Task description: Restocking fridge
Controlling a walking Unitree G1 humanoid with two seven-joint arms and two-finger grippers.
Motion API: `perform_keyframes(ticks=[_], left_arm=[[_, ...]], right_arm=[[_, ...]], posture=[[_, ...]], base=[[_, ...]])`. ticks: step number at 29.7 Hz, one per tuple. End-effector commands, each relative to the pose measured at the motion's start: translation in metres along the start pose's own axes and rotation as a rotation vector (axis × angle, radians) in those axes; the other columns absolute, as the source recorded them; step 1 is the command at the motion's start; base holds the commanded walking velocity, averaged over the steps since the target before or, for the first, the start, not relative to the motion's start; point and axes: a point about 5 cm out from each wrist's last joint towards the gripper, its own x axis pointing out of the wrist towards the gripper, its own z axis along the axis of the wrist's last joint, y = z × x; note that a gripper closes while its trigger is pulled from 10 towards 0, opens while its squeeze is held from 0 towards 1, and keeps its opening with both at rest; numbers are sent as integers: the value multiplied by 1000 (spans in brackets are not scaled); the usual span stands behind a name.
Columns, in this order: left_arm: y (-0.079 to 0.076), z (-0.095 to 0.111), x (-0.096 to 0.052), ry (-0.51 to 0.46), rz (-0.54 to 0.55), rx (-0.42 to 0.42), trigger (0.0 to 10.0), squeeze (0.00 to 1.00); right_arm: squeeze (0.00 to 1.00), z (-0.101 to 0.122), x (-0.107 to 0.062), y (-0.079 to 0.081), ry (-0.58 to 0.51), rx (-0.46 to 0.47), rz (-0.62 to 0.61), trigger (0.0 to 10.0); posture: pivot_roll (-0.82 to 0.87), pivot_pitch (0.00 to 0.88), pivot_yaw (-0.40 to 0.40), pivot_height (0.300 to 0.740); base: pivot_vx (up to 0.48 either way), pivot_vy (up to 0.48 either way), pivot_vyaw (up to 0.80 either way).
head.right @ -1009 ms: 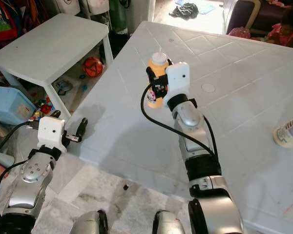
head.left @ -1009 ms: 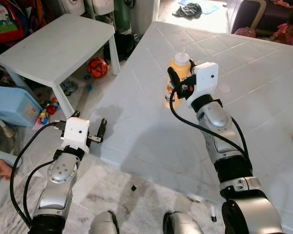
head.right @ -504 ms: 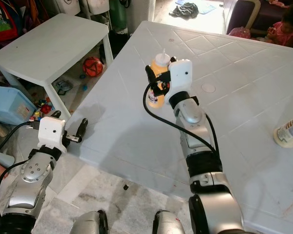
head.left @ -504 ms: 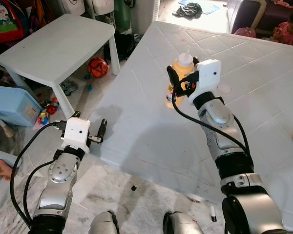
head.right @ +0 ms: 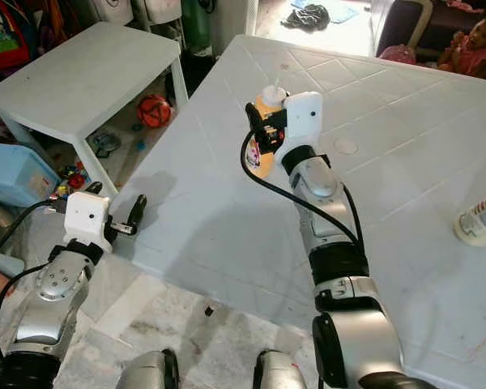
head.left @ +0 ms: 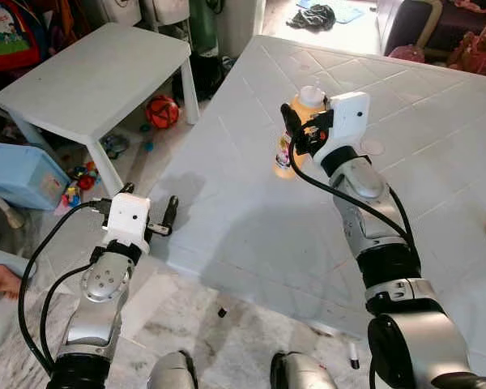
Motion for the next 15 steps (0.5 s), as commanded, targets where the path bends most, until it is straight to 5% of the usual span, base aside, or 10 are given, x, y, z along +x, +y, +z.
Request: perform_keyframes(ticks=[1, 3, 4, 5, 6, 9, 10, 15], left_arm=[[3, -5, -2, 31, 20, 16, 10000, 0], [3, -6, -2, 32, 24, 10, 10000, 0], [3, -6, -2, 33, 24, 7, 10000, 0], [3, -7, -2, 34, 23, 6, 10000, 0], [3, -8, -3, 35, 23, 4, 10000, 0], [3, -9, -3, 36, 25, 1, 10000, 0], [2, -9, -2, 38, 25, -6, 10000, 0], [2, -9, -2, 41, 20, -8, 10000, 0]], right_arm=[[0, -3, -3, 2, 20, 31, 9, 4588], [0, -3, -6, 3, 19, 41, 11, 4588], [0, -3, -10, 4, 18, 45, 12, 1098], [0, -4, -13, 6, 19, 46, 14, 0], [0, -5, -18, 9, 19, 43, 16, 4902], [0, -6, -24, 11, 22, 29, 10, 4902], [0, -6, -33, 13, 14, -3, -4, 10000], [0, -8, -51, 19, -27, -26, -69, 10000]], posture=[[-22, 87, -1, 740], [-26, 81, -5, 740], [-28, 79, -6, 740], [-30, 75, -8, 740], [-31, 74, -8, 740], [-38, 69, -8, 740], [-42, 64, -9, 740], [-50, 49, -4, 740]], base=[[0, 0, 0], [0, 0, 0], [0, 0, 0], [0, 0, 0], [0, 0, 0], [0, 0, 0], [0, 0, 0], [0, 0, 0]])
